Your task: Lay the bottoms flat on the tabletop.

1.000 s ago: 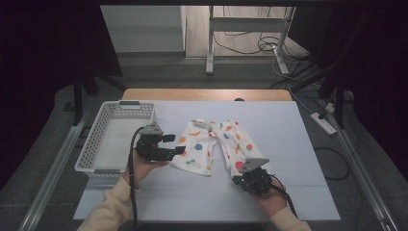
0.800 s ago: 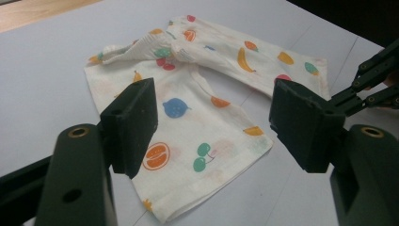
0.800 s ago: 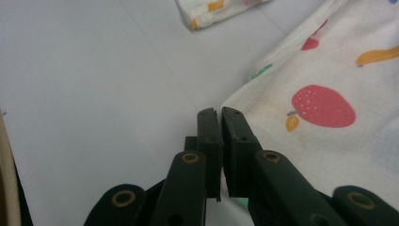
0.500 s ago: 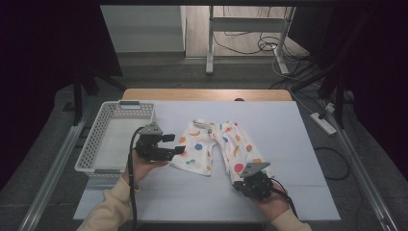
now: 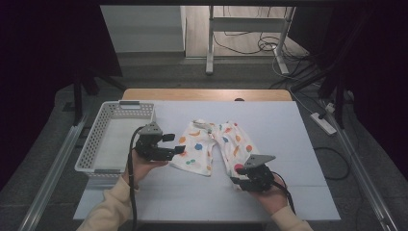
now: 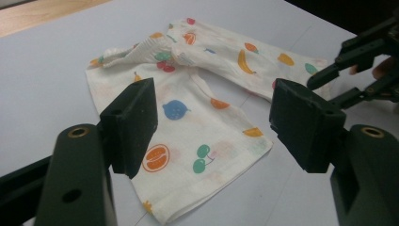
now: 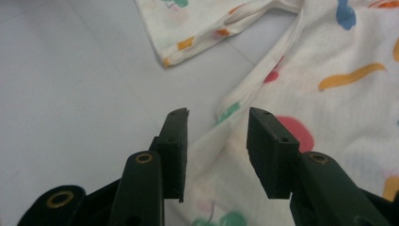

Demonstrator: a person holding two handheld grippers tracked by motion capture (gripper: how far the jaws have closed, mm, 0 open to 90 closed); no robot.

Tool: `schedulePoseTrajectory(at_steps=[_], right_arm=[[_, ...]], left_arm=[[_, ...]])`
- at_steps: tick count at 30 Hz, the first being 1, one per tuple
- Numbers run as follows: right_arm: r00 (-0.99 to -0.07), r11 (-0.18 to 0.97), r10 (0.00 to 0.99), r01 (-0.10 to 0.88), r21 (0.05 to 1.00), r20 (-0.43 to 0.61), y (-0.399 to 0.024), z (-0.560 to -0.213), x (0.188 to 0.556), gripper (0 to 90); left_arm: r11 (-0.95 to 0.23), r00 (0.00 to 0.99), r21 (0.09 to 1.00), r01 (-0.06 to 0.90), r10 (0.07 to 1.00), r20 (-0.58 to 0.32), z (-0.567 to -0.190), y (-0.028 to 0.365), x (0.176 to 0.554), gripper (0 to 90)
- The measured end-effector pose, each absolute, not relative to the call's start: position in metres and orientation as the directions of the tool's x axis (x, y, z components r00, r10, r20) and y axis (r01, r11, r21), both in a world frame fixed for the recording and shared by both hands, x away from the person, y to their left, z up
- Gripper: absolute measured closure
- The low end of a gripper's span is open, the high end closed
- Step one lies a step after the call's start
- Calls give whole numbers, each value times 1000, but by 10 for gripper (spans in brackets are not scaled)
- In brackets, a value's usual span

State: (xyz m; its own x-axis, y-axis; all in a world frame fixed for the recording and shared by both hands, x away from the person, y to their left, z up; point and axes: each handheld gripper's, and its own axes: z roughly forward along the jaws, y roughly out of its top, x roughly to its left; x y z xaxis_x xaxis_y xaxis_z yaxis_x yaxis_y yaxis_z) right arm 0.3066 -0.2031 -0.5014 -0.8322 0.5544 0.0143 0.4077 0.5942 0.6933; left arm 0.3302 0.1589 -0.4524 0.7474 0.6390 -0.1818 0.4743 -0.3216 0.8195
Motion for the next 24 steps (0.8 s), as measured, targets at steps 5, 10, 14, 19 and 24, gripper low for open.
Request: schedulePoseTrajectory(at_steps=[5, 10, 14, 19, 24], right_arm=[[-831, 588, 556, 422, 690, 34, -192, -503, 330, 635], [-835, 610, 549, 426, 669, 32, -179, -507, 345, 646], [-831, 637, 555, 450, 626, 33, -174, -515, 351, 706], [-827, 648, 561, 459, 608, 27, -177, -515, 351, 856], [-823, 609, 565, 458, 648, 50, -187, -505, 349, 860]], left_arm=[[-323, 748, 818, 476, 638, -184, -453, 159, 330, 322], [-324, 747, 817, 478, 639, -184, -454, 159, 330, 322], [-327, 749, 816, 476, 637, -181, -453, 159, 330, 322], [-329, 751, 817, 473, 635, -179, -453, 159, 330, 321], [-328, 752, 818, 473, 635, -180, -453, 159, 330, 321]])
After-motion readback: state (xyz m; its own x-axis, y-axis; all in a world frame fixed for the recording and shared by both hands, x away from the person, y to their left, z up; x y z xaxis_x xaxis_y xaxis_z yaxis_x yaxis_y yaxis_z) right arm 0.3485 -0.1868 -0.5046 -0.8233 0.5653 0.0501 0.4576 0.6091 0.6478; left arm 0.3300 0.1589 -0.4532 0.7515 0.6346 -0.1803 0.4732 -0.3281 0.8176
